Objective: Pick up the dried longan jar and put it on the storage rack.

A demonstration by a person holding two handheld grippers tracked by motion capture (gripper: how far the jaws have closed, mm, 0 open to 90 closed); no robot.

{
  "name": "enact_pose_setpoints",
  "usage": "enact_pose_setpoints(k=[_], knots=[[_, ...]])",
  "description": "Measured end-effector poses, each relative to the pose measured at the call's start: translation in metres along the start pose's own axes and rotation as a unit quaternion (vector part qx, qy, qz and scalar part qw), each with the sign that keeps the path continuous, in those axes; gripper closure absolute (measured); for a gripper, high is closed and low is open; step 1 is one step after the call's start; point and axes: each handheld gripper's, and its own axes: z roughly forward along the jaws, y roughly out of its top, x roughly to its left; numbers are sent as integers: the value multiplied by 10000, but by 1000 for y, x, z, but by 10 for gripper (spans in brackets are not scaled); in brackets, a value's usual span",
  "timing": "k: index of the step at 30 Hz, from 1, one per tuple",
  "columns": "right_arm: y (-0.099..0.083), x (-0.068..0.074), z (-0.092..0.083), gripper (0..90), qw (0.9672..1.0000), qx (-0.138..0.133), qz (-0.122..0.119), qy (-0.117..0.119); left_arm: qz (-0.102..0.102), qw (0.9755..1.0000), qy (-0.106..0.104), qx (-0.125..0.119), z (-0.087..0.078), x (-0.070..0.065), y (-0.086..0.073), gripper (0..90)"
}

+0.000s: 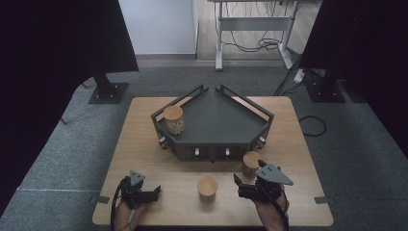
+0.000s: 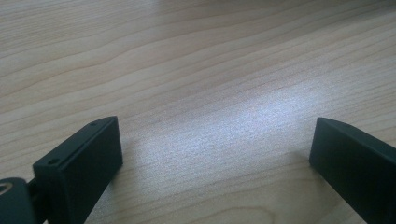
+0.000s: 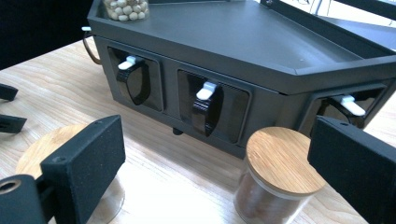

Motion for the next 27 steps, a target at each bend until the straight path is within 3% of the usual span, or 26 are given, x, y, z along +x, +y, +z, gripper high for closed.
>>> enact_pose_setpoints(k=[27], knots=[[5,16,12,37,9994,-102,-144,312,13,10000,-12,-1,0,0,0,23]])
